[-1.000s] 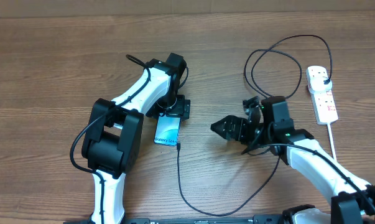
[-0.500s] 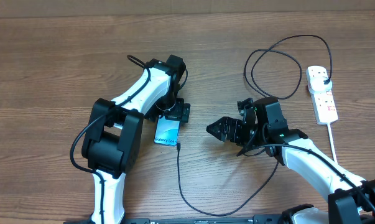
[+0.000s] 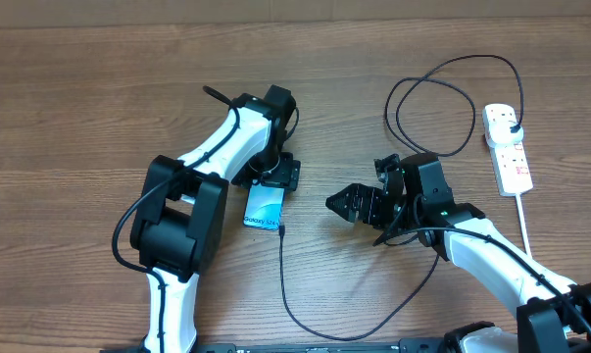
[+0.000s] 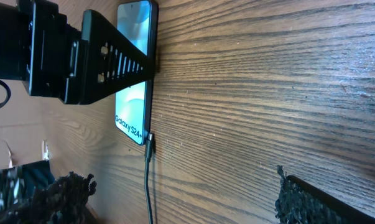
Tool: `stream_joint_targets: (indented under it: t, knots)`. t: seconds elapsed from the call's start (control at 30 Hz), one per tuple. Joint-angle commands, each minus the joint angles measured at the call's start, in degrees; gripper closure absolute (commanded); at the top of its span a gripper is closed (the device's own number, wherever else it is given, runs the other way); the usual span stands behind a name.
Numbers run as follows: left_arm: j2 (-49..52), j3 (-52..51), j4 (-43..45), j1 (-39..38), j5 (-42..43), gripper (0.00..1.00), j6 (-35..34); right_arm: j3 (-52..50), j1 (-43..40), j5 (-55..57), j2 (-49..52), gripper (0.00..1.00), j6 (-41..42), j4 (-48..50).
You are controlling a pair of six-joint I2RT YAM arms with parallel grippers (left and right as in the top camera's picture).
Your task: Plug charger to phone and switch on socket
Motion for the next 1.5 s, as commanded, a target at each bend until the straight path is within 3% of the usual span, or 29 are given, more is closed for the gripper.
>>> stream_joint_targets:
  t: [0.0,0.37,0.6,0.87,1.2,1.47]
  knots:
    - [1.05,-0.76,0.42,-0.94,-2.10,0.11,-2.34,1.44,0.37,0.37,0.22,0.00,0.15,0.35]
    - [1.05,-4.61,3.41,-1.18,-3.98,0.07,-2.54,1.44,0.37,0.76,0.22,0.00,0.13,0.13]
    - [1.05,-6.05,4.90,-1.18,-3.98,0.17,-2.54,1.44,0.37,0.74,0.22,0.00,0.15,-0.39]
    - [1.05,-6.05,5.62,-1.18,-3.93,0.17,-2.51,1.40,0.37,0.74,0.22,0.00,0.17,-1.77]
    - [1.05,-5.70,4.92,-0.76,-2.60,0.27,-2.45,-0.48,0.37,0.70,0.22,0.00,1.86,-1.55]
    - [1.03,-2.16,2.19,2.47,10.91,0.28,1.05,-0.81,4.57,-2.21,0.24,0.00,3.21,3.82]
